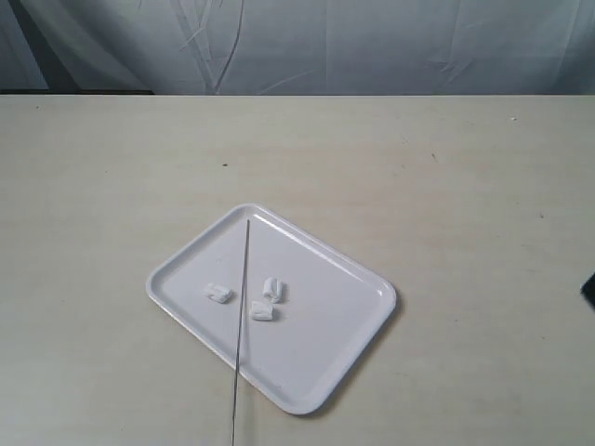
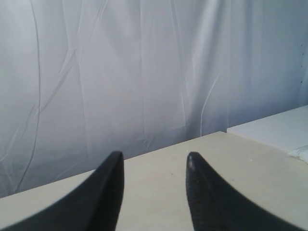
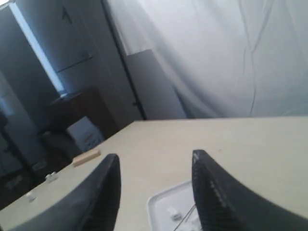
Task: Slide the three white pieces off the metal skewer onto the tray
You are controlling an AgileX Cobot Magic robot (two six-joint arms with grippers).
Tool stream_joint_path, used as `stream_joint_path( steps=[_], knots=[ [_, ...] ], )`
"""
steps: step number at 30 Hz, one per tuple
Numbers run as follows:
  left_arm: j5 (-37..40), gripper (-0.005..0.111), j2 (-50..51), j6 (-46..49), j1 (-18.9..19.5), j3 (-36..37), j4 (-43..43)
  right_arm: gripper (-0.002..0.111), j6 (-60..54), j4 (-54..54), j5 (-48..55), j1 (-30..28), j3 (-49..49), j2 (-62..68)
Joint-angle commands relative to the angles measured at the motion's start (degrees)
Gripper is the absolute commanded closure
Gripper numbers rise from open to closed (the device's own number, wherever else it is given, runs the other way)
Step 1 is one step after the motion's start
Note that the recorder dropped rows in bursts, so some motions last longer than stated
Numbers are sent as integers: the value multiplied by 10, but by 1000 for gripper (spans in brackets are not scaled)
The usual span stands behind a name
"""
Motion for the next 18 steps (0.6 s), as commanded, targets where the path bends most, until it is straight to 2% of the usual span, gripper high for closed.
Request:
stream_joint_path(
  steps=[1,4,18],
  knots=[
    [-6,66,-5,-8,1,3,-5,63,0,7,109,-2,3,-4],
    [-6,66,-5,-8,1,3,-5,63,0,5,139,-2,3,-4],
    [-3,66,-5,-4,1,3,-5,63,-2,-1,136,-2,3,-4]
  ],
)
